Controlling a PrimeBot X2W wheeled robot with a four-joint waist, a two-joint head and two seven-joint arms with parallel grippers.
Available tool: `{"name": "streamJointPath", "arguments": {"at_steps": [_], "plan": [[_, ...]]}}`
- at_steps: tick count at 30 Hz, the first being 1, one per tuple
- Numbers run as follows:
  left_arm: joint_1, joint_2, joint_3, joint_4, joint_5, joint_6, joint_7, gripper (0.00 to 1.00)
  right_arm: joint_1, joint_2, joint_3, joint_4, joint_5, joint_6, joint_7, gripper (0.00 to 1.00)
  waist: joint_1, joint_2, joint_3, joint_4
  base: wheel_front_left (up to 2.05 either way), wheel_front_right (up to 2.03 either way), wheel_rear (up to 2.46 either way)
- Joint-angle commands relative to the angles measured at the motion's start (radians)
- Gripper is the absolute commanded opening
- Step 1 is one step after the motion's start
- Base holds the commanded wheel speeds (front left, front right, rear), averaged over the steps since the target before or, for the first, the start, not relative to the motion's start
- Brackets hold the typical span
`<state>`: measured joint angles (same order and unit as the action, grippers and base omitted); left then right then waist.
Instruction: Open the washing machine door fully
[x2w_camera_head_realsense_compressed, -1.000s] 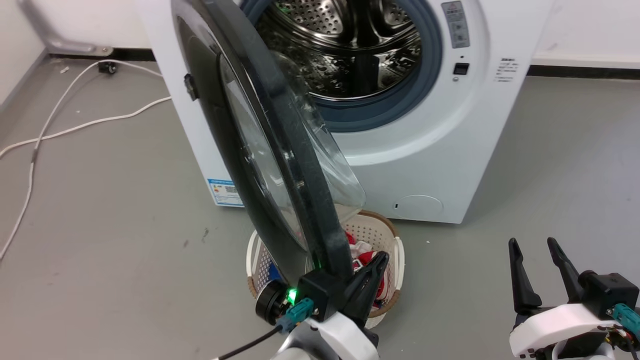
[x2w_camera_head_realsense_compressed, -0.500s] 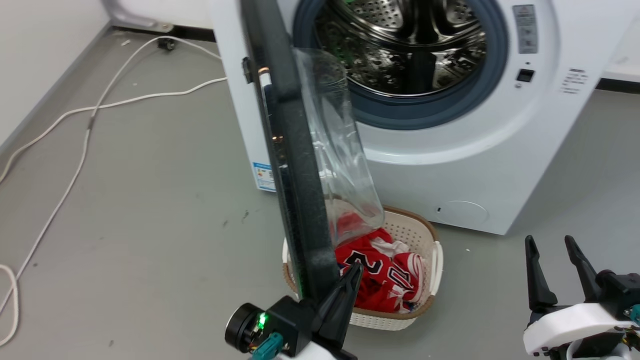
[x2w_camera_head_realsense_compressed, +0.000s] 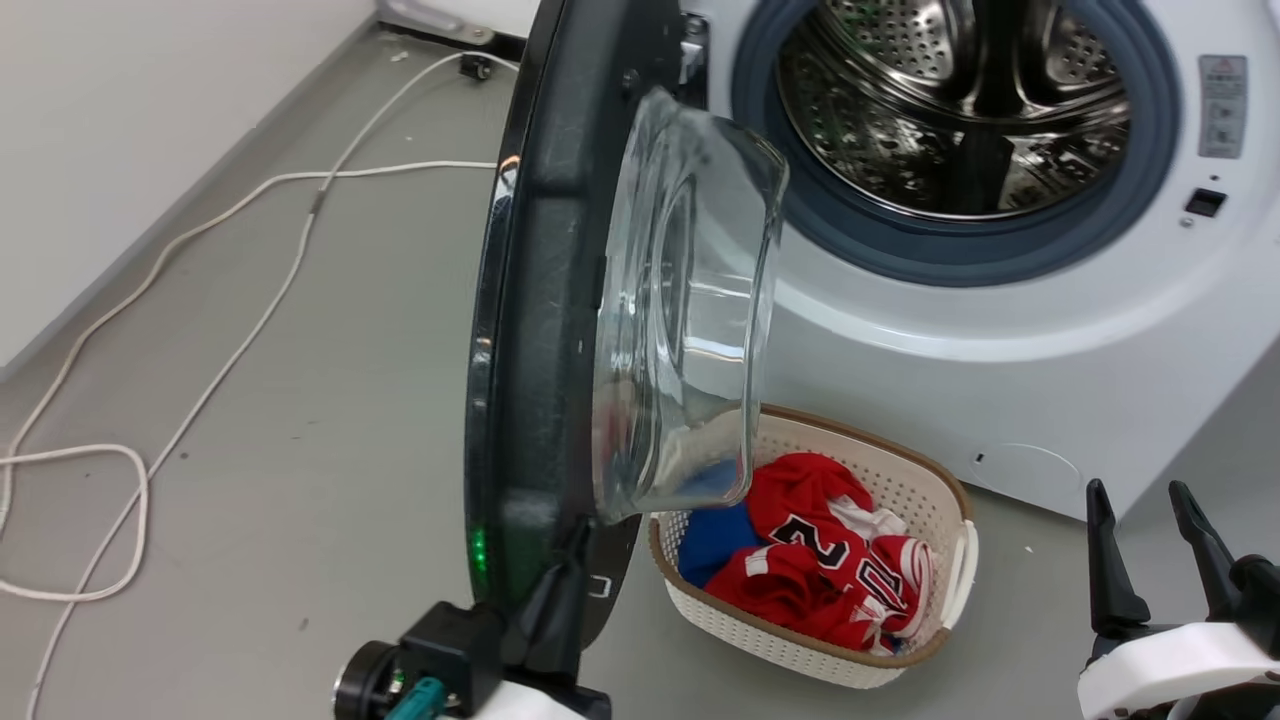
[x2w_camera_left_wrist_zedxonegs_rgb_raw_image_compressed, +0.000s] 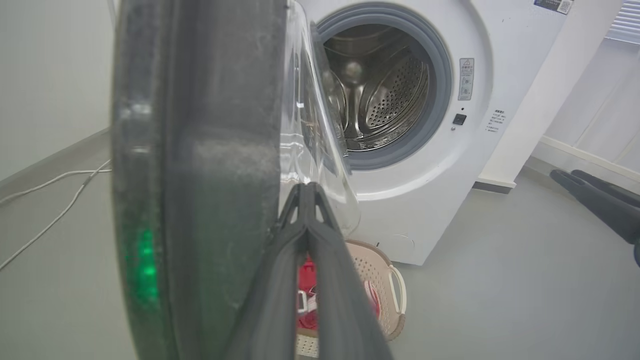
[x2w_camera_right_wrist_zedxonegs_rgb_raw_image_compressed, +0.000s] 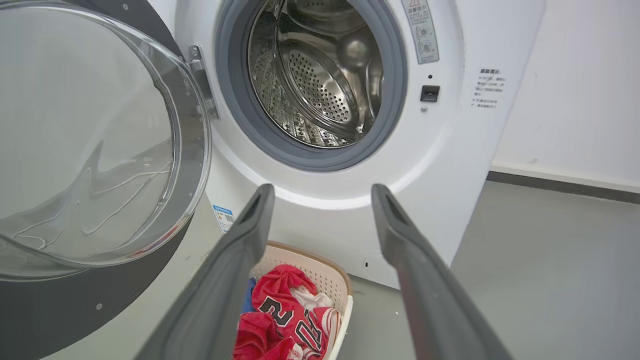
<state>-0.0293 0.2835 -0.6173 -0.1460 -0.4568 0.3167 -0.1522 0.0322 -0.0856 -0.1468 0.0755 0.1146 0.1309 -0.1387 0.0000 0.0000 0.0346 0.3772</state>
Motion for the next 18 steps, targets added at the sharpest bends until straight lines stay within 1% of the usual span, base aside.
{"name": "streamJointPath", "arguments": {"at_steps": [1,8,12,14,18], "plan": [[0.01,0.014,0.016,-0.008,-0.006,0.009,0.002,0.0,0.016,0.005,-0.004,-0.01,-0.007,0.0,0.004,1.0,0.0,0.0,-0.002,0.02,0.0,0.0,0.0],[0.01,0.06,0.1,0.018,-0.047,0.024,-0.005,0.0,0.019,0.011,-0.014,-0.053,-0.02,0.0,0.021,1.0,0.0,0.0,0.013,0.041,0.0,0.0,0.0],[-0.017,0.085,0.159,0.052,-0.082,0.013,-0.015,0.0,0.014,0.009,-0.014,-0.082,-0.026,0.0,0.034,1.0,0.0,0.0,0.034,0.038,0.0,0.0,0.0],[-0.031,0.106,0.193,0.08,-0.097,0.01,-0.021,0.0,0.006,0.003,-0.012,-0.098,-0.029,0.0,0.041,1.0,0.0,0.0,0.048,0.031,0.0,0.0,0.0],[-0.066,0.124,0.258,0.127,-0.128,0.003,-0.043,0.0,-0.012,-0.008,-0.011,-0.123,-0.031,0.0,0.056,1.0,0.0,0.0,0.085,0.014,0.0,0.0,0.0]]}}
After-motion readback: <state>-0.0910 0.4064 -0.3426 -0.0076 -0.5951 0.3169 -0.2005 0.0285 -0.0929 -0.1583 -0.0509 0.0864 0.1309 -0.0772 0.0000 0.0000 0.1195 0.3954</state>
